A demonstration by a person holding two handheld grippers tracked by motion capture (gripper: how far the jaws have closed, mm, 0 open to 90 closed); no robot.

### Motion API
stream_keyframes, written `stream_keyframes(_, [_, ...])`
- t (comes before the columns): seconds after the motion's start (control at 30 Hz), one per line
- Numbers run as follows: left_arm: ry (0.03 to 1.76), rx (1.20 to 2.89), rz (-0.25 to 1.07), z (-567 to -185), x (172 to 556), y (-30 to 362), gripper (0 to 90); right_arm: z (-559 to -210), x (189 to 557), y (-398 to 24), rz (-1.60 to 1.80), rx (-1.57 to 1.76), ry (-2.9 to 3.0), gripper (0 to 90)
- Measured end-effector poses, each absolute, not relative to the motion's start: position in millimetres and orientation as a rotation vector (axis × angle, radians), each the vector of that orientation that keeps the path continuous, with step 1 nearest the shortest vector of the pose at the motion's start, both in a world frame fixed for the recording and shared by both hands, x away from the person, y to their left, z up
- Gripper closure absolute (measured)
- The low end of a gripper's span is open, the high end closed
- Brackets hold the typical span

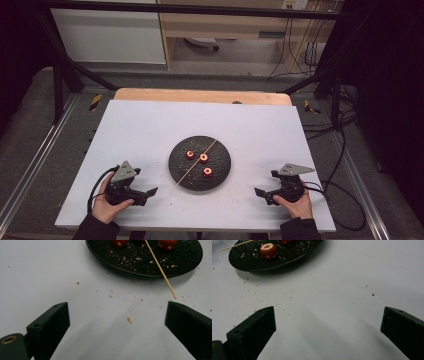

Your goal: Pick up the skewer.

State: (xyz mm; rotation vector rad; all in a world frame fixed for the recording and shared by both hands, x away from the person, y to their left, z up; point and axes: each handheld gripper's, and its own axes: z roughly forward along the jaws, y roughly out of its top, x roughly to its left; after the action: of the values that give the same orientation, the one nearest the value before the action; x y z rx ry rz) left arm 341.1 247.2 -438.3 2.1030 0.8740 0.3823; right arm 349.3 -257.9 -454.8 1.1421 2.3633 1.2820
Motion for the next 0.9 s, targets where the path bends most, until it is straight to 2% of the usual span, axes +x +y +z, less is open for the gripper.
stream_keyframes(0.9, [0.855,2.172,0.409,-409.1,355.8,198.2,7.8,-453.5,348.6,-256.0,1.271,1.144,2.37,0.7])
